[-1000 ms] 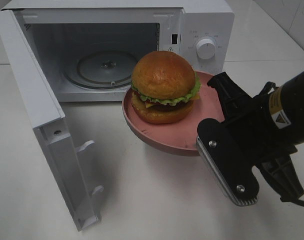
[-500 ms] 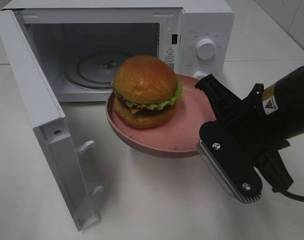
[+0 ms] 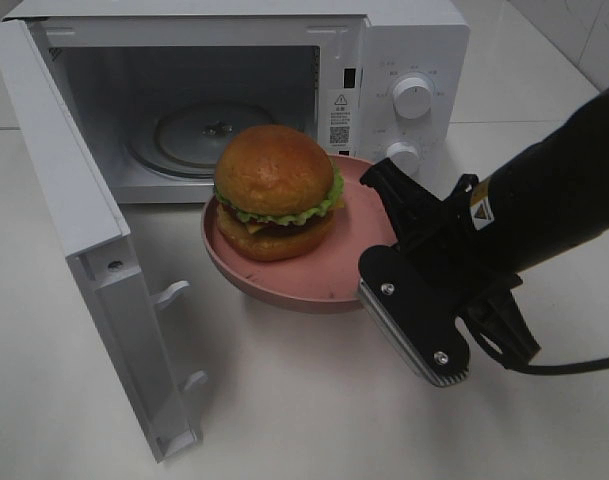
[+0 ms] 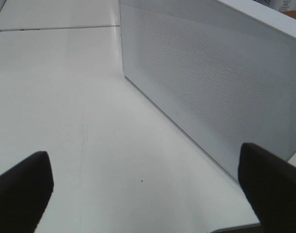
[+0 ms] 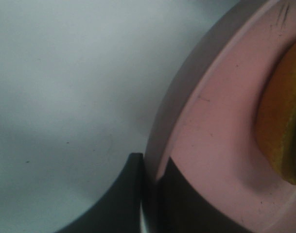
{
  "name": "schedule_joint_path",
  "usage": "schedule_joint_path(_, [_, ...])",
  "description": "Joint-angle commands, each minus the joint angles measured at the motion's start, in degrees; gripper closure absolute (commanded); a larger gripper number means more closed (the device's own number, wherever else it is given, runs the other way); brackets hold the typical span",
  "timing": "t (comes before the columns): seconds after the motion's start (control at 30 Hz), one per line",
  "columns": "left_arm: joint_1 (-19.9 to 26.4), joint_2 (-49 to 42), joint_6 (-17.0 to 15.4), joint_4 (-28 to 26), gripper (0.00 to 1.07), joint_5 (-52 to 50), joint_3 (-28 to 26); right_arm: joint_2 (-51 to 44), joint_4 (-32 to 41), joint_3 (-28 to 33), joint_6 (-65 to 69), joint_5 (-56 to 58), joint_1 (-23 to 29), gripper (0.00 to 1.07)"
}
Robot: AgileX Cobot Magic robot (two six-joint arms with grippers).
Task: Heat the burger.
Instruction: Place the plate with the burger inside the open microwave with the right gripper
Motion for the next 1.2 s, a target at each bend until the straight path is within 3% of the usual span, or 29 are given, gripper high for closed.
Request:
schedule_joint_path(0.03, [-0.29,-1.32,0.06,-0.34,0.09,-0.52,0.17,2.58,-0.34,-3.95,-0.4,-4.24,-0.23,1.07])
schedule_joint_path(0.8, [-0.29,-1.32,0.06,-0.34,0.09,-0.52,0.17,17.13,-0.52,-21.08,0.8,1.15,0.92,1.07])
schedule_joint_path(1.2, [-0.29,-1.32,0.06,-0.34,0.09,-0.52,0.17,24.52,-6.36,-31.57,11.57,4.87,0.92,1.07])
